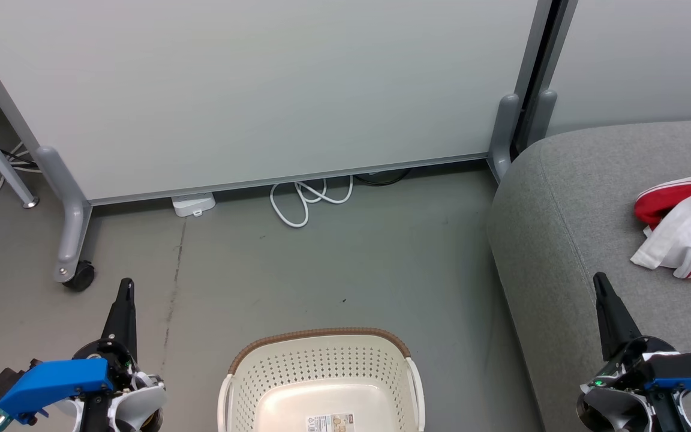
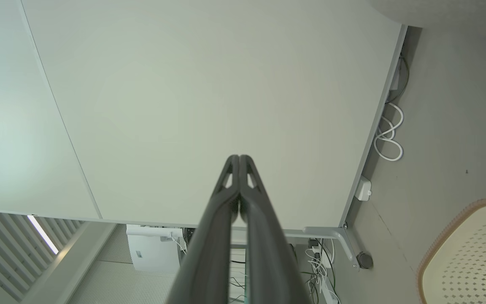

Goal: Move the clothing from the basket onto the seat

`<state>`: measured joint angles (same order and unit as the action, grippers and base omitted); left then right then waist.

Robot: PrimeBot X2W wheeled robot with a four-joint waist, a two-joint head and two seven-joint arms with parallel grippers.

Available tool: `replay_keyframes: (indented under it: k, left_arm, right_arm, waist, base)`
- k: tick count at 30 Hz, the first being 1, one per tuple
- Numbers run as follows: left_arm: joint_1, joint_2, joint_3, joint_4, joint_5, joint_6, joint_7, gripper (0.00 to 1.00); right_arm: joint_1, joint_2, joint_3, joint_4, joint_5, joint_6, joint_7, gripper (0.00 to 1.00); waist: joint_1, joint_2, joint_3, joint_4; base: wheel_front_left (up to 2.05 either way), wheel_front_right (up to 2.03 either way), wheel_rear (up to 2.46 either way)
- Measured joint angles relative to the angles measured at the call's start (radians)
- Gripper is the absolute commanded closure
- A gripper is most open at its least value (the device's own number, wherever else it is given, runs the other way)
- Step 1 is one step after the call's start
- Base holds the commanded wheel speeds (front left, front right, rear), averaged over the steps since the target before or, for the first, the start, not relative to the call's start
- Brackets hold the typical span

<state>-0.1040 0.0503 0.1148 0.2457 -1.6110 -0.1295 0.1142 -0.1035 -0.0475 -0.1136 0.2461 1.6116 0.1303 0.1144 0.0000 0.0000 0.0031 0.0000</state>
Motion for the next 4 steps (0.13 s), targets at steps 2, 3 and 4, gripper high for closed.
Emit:
replay_keyframes:
  k: [2,3,4]
  left_arm:
    - [0.000,0.000,0.000,0.000,0.000,0.000,0.000,1.00]
    - [0.000,0.000,0.000,0.000,0.000,0.000,0.000,1.00]
    - [0.000,0.000,0.000,0.000,0.000,0.000,0.000,1.00]
  right_arm:
    - [0.000,0.000,0.000,0.000,0.000,0.000,0.000,1.00]
    - [0.000,0.000,0.000,0.000,0.000,0.000,0.000,1.00]
    - [0.000,0.000,0.000,0.000,0.000,0.000,0.000,1.00]
  waist:
    - [0.0001,0.0000,0.000,0.000]
    - [0.0000,0.0000,0.000,0.000]
    - [0.0000,0.0000,0.000,0.000]
  base:
    - [0.00,0.00,0.00]
    - [0.00,0.00,0.00]
    - [0.00,0.00,0.00]
